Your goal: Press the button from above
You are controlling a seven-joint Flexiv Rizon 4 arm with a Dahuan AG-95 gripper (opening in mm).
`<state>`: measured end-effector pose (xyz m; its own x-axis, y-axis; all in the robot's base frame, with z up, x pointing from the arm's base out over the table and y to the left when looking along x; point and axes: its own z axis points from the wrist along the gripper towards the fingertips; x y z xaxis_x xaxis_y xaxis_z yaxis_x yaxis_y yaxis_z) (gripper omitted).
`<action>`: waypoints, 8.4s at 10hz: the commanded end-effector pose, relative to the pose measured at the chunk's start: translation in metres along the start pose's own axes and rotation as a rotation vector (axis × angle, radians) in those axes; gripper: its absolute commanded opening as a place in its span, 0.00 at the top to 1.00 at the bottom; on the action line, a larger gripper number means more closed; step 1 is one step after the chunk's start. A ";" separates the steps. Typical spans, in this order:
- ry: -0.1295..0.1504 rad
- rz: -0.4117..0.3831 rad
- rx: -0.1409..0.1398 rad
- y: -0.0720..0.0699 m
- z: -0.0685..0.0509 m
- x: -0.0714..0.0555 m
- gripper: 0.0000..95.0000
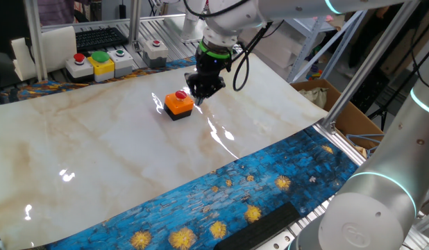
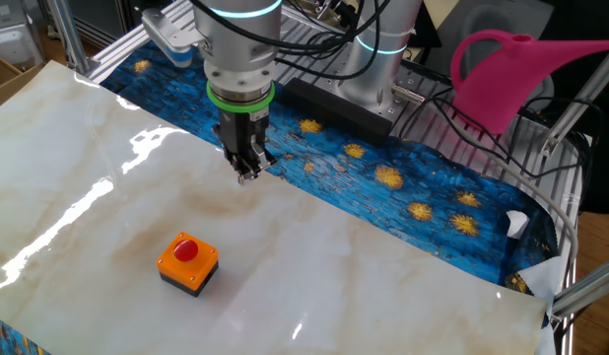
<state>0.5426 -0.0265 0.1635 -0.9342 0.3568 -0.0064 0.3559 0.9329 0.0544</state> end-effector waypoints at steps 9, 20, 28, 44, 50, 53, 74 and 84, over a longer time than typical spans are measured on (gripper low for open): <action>-0.009 -0.055 -0.012 -0.009 -0.003 -0.056 1.00; -0.007 0.033 -0.025 0.016 -0.011 -0.105 1.00; -0.024 -0.187 0.040 0.013 0.002 -0.130 1.00; 0.012 -0.241 0.024 0.016 0.029 -0.124 1.00; 0.006 -0.231 0.029 0.016 0.030 -0.123 1.00; -0.001 -0.232 0.035 0.016 0.030 -0.123 1.00; 0.087 -0.145 0.092 0.016 0.030 -0.123 1.00; 0.034 -0.269 0.142 0.008 0.054 -0.138 1.00</action>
<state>0.6801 -0.0661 0.1083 -0.9952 0.0893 0.0395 0.0860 0.9931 -0.0795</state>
